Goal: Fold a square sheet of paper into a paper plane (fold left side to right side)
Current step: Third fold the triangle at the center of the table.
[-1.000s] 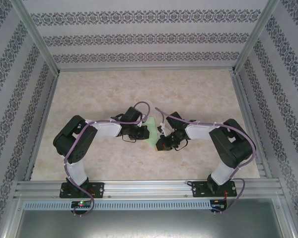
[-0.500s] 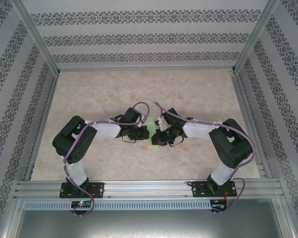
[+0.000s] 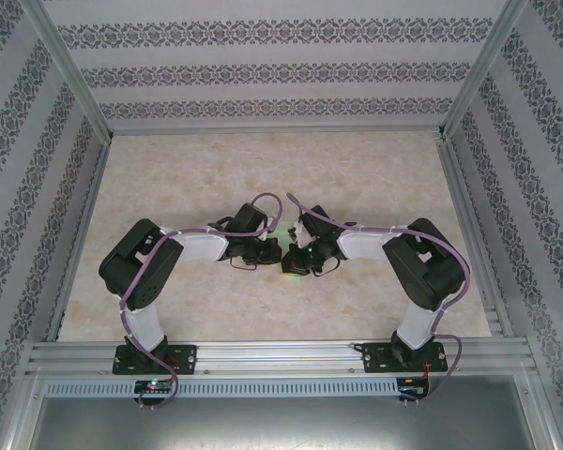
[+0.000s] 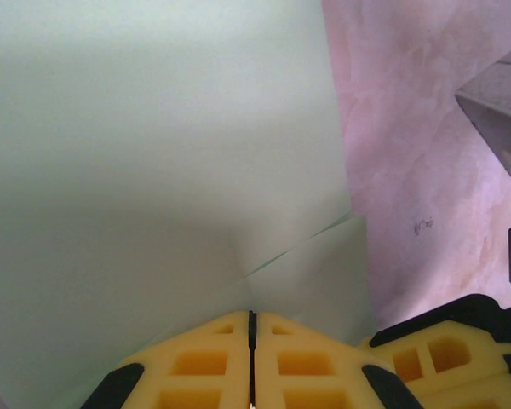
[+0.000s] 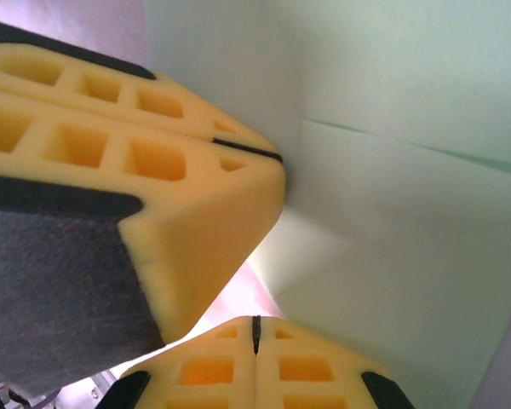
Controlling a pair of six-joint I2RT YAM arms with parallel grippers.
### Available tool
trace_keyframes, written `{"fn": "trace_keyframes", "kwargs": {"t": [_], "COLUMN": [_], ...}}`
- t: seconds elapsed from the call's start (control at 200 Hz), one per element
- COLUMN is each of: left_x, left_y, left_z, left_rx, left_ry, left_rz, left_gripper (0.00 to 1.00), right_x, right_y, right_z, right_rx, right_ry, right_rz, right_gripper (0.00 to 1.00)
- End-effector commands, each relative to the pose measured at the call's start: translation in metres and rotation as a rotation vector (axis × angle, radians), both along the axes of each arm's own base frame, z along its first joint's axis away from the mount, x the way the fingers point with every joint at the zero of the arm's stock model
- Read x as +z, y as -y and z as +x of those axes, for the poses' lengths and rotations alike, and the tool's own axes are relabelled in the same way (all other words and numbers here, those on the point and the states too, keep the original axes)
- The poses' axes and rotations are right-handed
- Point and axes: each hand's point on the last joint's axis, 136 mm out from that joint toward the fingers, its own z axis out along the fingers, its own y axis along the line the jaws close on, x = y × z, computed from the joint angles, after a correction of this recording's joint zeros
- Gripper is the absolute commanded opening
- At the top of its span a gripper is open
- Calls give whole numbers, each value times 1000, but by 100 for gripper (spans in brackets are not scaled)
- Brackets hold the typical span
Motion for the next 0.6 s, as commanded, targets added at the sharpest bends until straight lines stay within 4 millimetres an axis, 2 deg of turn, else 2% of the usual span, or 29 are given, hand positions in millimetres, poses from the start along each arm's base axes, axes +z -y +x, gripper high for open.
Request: {"fn": "trace_keyframes", "kwargs": {"t": [0.0, 0.235, 0.595], "left_x": [-23, -27, -30], "left_y": [-14, -17, -21], "left_z": [-15, -16, -12], "left_rx": [11, 14, 22], "left_ry": [-47, -51, -46], "left_rz": [90, 109, 137], "left_gripper": [9, 8, 7], "right_x": [-7, -21, -25], "right_y": [-1, 21, 62], "right_z": [3, -12, -45], "right_rx": [-23, -53, -95], "right_ry": [-18, -88, -157], "right_rz": [-28, -97, -152], "right_gripper": [0, 0, 0]}}
